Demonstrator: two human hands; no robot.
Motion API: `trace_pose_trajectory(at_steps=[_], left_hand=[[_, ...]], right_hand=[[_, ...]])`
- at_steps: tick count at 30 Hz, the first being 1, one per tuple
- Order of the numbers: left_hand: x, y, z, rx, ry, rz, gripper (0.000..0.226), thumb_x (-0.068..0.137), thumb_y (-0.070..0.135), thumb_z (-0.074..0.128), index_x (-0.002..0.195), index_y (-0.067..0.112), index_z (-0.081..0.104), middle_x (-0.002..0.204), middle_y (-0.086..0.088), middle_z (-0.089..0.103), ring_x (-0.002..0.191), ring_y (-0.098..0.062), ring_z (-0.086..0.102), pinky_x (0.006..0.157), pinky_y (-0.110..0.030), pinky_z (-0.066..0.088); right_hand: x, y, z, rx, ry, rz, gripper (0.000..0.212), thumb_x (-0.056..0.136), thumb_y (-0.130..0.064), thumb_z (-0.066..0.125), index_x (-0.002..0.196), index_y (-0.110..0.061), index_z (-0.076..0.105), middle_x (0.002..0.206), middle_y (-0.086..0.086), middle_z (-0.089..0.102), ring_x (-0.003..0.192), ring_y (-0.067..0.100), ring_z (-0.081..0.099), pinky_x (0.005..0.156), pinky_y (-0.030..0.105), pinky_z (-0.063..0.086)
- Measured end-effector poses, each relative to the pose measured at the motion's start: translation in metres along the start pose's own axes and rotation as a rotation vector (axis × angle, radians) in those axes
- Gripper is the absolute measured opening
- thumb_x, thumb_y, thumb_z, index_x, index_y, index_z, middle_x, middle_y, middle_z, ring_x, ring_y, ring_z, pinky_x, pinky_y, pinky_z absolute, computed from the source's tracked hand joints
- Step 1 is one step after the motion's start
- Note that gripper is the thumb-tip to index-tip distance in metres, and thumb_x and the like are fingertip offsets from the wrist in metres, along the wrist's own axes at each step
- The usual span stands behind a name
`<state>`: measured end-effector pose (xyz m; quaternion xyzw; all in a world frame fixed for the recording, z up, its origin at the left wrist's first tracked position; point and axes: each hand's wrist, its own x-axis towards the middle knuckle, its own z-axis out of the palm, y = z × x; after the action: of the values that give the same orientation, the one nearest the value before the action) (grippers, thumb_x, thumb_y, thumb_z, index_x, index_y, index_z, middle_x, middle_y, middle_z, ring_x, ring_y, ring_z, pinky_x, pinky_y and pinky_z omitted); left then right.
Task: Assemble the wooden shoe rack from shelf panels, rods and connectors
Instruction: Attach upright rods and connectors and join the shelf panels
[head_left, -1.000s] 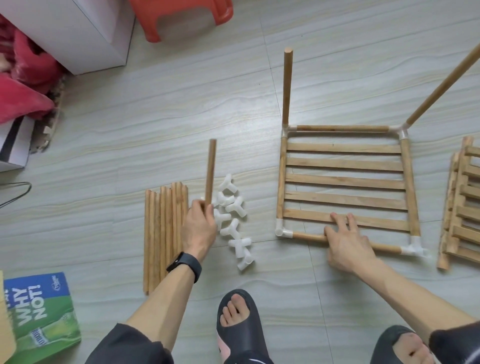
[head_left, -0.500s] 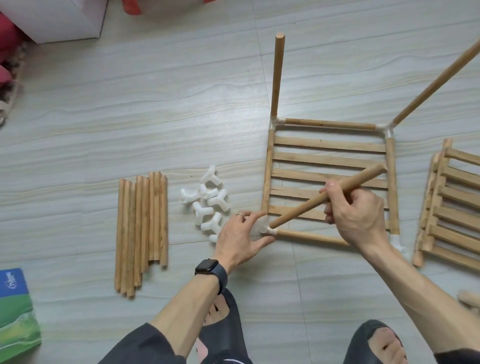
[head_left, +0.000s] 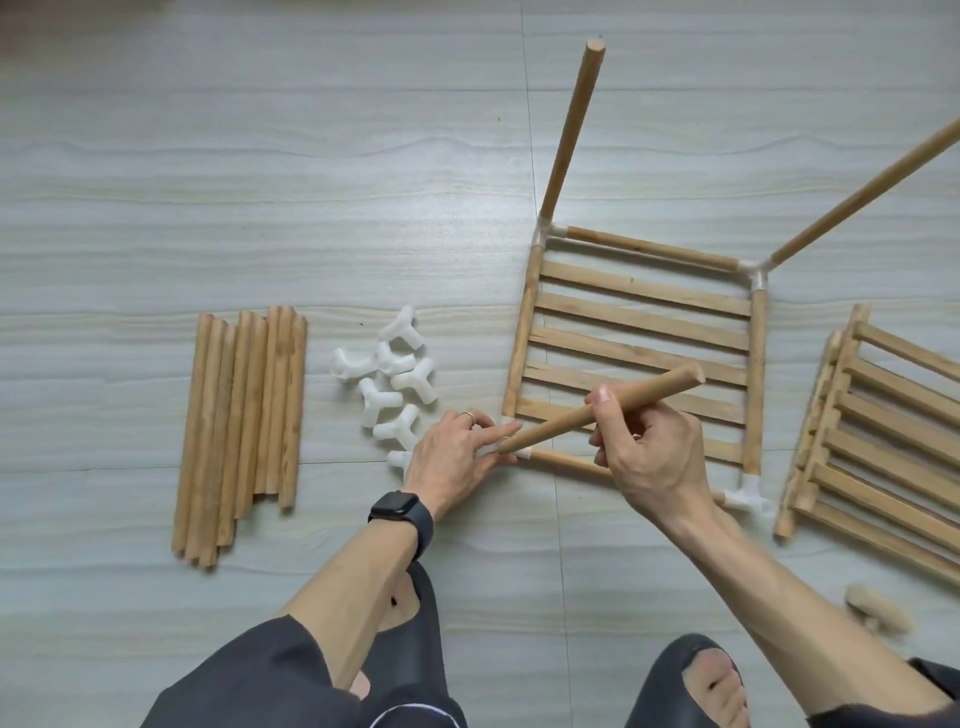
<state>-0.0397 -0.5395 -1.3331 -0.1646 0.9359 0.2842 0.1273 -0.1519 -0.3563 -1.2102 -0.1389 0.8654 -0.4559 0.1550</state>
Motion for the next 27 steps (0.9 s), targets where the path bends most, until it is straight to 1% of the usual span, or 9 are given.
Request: trace_pose_trajectory(at_steps=[6, 8, 10, 15, 18, 20, 23, 25, 27], left_hand=[[0.0, -0.008, -0.001, 0.003, -0.057, 0.036, 0.042, 0.097, 0.058, 0.053, 0.139, 0.062, 0.045, 0.123, 0.018, 0.052, 0.105, -0.01, 0.043, 0.085, -0.025, 0.039], [0.0, -0.009, -0.002, -0.012, -0.072, 0.043, 0.041, 0.098, 0.057, 0.053, 0.138, 0.063, 0.044, 0.123, 0.019, 0.051, 0.108, -0.01, 0.043, 0.09, -0.027, 0.041], [0.001, -0.009, -0.002, -0.013, -0.075, 0.048, 0.039, 0.098, 0.057, 0.053, 0.137, 0.062, 0.046, 0.122, 0.019, 0.051, 0.109, -0.01, 0.044, 0.087, -0.026, 0.038], [0.002, -0.009, -0.003, -0.032, -0.058, 0.051, 0.029, 0.094, 0.062, 0.054, 0.122, 0.059, 0.062, 0.117, 0.019, 0.052, 0.108, -0.011, 0.046, 0.08, -0.025, 0.032], [0.002, -0.01, -0.002, -0.031, -0.068, 0.056, 0.03, 0.094, 0.063, 0.051, 0.122, 0.059, 0.062, 0.117, 0.019, 0.052, 0.108, -0.011, 0.046, 0.08, -0.027, 0.036], [0.003, -0.01, -0.003, -0.027, -0.081, 0.049, 0.034, 0.095, 0.064, 0.05, 0.127, 0.059, 0.058, 0.12, 0.018, 0.052, 0.11, -0.011, 0.046, 0.084, -0.029, 0.041], [0.003, -0.011, -0.003, -0.008, -0.076, 0.053, 0.035, 0.098, 0.061, 0.048, 0.131, 0.059, 0.055, 0.124, 0.016, 0.052, 0.113, -0.014, 0.046, 0.09, -0.032, 0.044], [0.002, -0.012, -0.002, -0.001, -0.084, 0.064, 0.039, 0.099, 0.058, 0.046, 0.138, 0.059, 0.048, 0.125, 0.014, 0.052, 0.112, -0.015, 0.046, 0.09, -0.032, 0.044], [0.002, -0.012, 0.001, 0.019, -0.086, 0.065, 0.042, 0.1, 0.056, 0.045, 0.142, 0.06, 0.042, 0.119, 0.012, 0.054, 0.108, -0.015, 0.045, 0.085, -0.03, 0.042]], right_hand=[[-0.009, -0.005, 0.005, -0.071, -0.008, -0.182, 0.028, 0.099, -0.042, 0.06, 0.089, -0.02, 0.073, 0.061, -0.008, 0.066, 0.054, 0.012, 0.066, 0.052, 0.035, 0.054], [-0.012, -0.009, 0.007, -0.096, -0.03, -0.269, 0.026, 0.097, -0.04, 0.061, 0.092, -0.018, 0.074, 0.065, -0.014, 0.065, 0.055, 0.012, 0.065, 0.051, 0.034, 0.052], [-0.015, -0.013, 0.011, -0.119, -0.058, -0.335, 0.021, 0.098, -0.036, 0.063, 0.094, -0.019, 0.074, 0.068, -0.02, 0.062, 0.057, 0.011, 0.064, 0.052, 0.032, 0.052], [0.0, -0.018, 0.012, -0.044, -0.029, -0.08, 0.021, 0.099, -0.046, 0.061, 0.086, -0.031, 0.067, 0.061, -0.004, 0.066, 0.053, 0.011, 0.068, 0.059, 0.043, 0.058], [0.006, -0.017, 0.006, -0.094, -0.042, -0.096, 0.021, 0.1, -0.045, 0.061, 0.083, -0.032, 0.065, 0.06, -0.003, 0.065, 0.052, 0.01, 0.067, 0.059, 0.045, 0.058], [0.002, -0.019, 0.008, -0.14, -0.05, -0.216, 0.018, 0.1, -0.039, 0.062, 0.086, -0.03, 0.068, 0.064, -0.009, 0.066, 0.058, 0.007, 0.067, 0.059, 0.039, 0.057], [-0.016, -0.019, 0.021, -0.331, -0.168, -0.581, 0.025, 0.102, -0.036, 0.058, 0.099, -0.017, 0.074, 0.091, -0.016, 0.072, 0.078, 0.003, 0.067, 0.063, 0.026, 0.054], [-0.028, -0.012, 0.029, -0.477, -0.275, -0.674, 0.032, 0.104, -0.037, 0.053, 0.107, -0.014, 0.076, 0.102, -0.006, 0.074, 0.083, 0.016, 0.071, 0.058, 0.037, 0.055], [-0.032, -0.009, 0.03, -0.515, -0.29, -0.672, 0.035, 0.104, -0.037, 0.052, 0.109, -0.012, 0.076, 0.101, -0.001, 0.074, 0.079, 0.024, 0.071, 0.054, 0.042, 0.054]])
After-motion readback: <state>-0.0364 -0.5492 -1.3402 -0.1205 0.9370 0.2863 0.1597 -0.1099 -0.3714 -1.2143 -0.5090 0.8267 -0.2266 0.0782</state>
